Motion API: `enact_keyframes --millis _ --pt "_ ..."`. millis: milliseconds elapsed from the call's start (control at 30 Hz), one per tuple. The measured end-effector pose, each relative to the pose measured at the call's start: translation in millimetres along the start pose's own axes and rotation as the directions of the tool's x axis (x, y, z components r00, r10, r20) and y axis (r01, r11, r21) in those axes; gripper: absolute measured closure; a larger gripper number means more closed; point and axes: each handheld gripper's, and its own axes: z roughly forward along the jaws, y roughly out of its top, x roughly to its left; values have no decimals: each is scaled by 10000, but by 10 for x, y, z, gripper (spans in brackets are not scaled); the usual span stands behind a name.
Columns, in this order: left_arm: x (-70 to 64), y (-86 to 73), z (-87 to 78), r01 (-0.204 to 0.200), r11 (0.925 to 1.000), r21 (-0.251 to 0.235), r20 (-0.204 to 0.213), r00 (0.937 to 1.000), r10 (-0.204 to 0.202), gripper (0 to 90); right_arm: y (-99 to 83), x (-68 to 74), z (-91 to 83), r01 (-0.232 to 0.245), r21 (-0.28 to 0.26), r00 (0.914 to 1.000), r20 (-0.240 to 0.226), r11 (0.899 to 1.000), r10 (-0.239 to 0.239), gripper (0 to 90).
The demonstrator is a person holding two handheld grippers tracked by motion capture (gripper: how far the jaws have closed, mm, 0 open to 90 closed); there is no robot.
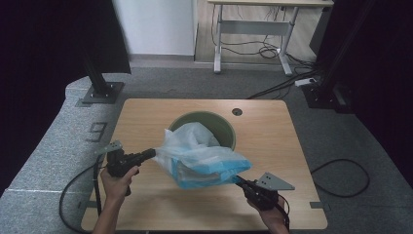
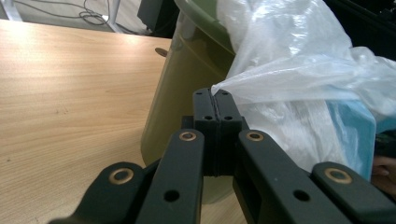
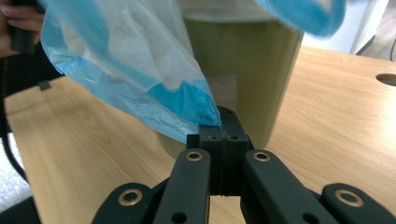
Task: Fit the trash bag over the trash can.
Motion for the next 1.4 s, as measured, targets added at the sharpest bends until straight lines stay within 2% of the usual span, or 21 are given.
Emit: enact_keyframes --millis 100,233,400,433,467,533,600,767,900,1000,1133,1400 --pt "21 9 49 178 9998 -48 70 9998 -178 899 -31 -78 69 -66 299 9996 272 9995 58 892" --pt "24 25 67 194 9998 -85 90 9998 -193 899 -76 -176 124 -303 450 9986 436 9985 284 892" --pt "-13 70 28 91 9999 -145 24 10000 -91 899 -81 -165 84 -276 463 9989 388 9985 258 889" --pt "-23 73 21 46 9999 -153 13 10000 -46 899 -74 -140 59 -161 418 9993 356 9990 146 877" --pt "-36 76 11 5 9998 -183 -6 10000 -5 899 -68 -116 33 2 331 9992 396 9995 -16 776" --pt "-48 82 -11 -41 9997 -241 22 10000 41 898 -43 -34 -63 454 130 9942 969 9989 -465 596" --pt "-48 91 -31 -33 9996 -290 34 10000 34 899 -21 -11 -186 491 -102 9934 1041 9987 -478 521" --pt "-47 112 -49 -16 9992 -391 66 10000 18 898 52 -105 -521 181 -713 9931 1168 9973 -96 478" --pt "-66 120 -36 -62 9993 -374 81 9999 65 898 196 -215 -694 -23 -1296 9911 1315 9916 195 470" --pt "-78 121 -23 -91 9994 -347 106 9999 94 899 339 -229 -716 48 -1581 9920 1249 9874 152 460" --pt "-85 121 -20 -100 9993 -347 125 9999 104 899 499 -160 -650 181 -1779 9956 940 9839 -13 415" --pt "-98 117 -9 -104 9995 -288 177 9998 109 898 680 39 -439 308 -1735 9993 277 9843 -264 374"
